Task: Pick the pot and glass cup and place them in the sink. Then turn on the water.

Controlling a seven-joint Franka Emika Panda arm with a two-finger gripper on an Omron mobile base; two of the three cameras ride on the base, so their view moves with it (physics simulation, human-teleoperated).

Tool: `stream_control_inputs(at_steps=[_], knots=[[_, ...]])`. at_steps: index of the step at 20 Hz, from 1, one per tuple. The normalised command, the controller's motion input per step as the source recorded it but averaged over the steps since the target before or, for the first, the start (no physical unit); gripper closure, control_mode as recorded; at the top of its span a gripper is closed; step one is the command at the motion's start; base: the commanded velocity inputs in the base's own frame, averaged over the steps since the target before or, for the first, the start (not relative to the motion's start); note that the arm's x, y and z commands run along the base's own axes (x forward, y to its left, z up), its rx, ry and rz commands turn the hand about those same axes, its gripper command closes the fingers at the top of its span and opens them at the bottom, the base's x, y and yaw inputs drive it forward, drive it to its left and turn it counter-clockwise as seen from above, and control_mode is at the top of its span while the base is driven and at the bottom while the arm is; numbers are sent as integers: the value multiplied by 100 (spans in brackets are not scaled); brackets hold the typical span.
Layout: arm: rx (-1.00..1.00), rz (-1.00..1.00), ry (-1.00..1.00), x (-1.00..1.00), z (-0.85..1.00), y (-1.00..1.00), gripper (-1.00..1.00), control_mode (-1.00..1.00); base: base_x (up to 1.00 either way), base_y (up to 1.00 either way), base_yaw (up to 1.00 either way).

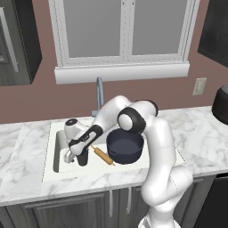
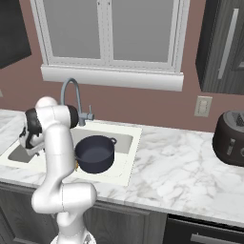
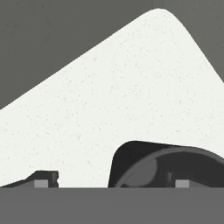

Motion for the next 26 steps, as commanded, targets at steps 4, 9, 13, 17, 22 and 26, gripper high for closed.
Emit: stream_control_inputs(at_steps=[4, 9, 13, 17, 22, 26], knots=[[0, 0, 0, 0, 39, 0, -100, -100, 0, 0, 0], [0, 0, -1, 0, 43, 0, -100, -100, 0, 0, 0], [0, -1, -1, 0, 42, -1, -100, -100, 0, 0, 0], [0, 0, 0, 0, 46, -4, -100, -100, 0, 0, 0], [1, 0, -1, 0, 40, -11, -100, -100, 0, 0, 0], [4, -1, 0, -5, 35, -14, -100, -100, 0, 0, 0]])
